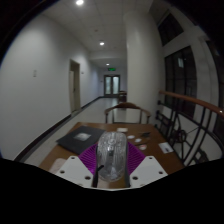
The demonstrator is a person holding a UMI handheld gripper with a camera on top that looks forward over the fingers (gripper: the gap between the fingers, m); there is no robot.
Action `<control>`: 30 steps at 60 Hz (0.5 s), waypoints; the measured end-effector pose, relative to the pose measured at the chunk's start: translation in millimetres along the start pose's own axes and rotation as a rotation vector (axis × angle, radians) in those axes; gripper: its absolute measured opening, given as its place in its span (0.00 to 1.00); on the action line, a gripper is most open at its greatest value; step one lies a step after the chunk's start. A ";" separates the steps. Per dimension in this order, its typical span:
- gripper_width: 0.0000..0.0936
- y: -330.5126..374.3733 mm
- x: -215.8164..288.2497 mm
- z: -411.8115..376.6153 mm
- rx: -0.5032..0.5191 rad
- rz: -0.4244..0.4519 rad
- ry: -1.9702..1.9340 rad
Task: Arrange mouse
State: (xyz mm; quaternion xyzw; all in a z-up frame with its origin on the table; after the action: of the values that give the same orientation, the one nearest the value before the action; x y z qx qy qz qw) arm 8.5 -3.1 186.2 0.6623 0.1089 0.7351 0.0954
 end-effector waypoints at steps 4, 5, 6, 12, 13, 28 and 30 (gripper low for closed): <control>0.38 -6.7 -18.8 -61.1 0.064 -0.039 0.001; 0.38 -9.6 -26.5 -73.3 0.073 -0.056 0.002; 0.38 -12.3 -35.9 -84.5 0.080 -0.077 0.002; 0.38 -31.8 -89.3 -130.6 0.110 -0.198 0.003; 0.38 -34.3 -95.6 -135.5 0.112 -0.210 0.002; 0.46 -47.2 -169.4 -156.1 0.133 -0.359 0.005; 0.51 -46.6 -167.6 -156.0 0.139 -0.368 0.015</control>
State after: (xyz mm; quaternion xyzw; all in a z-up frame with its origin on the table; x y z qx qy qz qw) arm -129.3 -11.4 -2.3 0.6307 0.2794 0.7010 0.1813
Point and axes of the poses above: the point between the fingertips, and its own axes, seen from behind it with the camera up: z to the right, x up, y backward, against the way the camera looks, the point moved 2 cm from there along y, backward, against the way the camera looks, and after that the axes turned 5 degrees about y, right-handed, at the moved point
